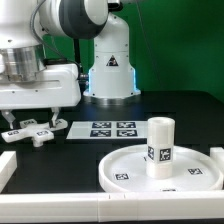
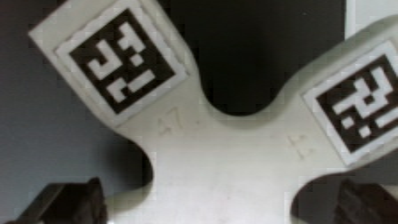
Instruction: Assemble round table
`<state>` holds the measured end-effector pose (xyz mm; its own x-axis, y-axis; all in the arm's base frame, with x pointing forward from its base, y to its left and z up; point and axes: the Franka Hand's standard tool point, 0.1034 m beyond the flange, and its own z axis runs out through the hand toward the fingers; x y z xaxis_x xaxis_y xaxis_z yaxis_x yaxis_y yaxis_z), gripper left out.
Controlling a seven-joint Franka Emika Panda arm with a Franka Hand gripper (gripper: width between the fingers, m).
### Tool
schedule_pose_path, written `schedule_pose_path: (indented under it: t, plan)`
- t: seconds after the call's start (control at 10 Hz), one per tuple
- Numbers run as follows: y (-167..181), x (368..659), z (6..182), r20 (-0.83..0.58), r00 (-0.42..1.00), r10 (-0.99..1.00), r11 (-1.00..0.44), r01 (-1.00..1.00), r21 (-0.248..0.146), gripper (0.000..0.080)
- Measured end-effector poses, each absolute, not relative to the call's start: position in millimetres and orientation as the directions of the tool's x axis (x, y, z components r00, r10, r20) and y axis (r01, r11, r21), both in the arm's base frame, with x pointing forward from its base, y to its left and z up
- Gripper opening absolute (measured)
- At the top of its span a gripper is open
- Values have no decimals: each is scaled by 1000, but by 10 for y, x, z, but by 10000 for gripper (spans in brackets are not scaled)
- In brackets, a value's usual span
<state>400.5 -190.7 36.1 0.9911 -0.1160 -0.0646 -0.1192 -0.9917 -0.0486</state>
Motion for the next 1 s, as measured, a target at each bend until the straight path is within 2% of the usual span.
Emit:
schedule_pose_path:
  t: [0.4, 1.0]
  plan:
    - [-1893, 3965, 348, -80, 976, -201, -978, -205, -49, 649]
    - [-1902, 3954, 344, -80, 977, -200, -978, -204, -48, 649]
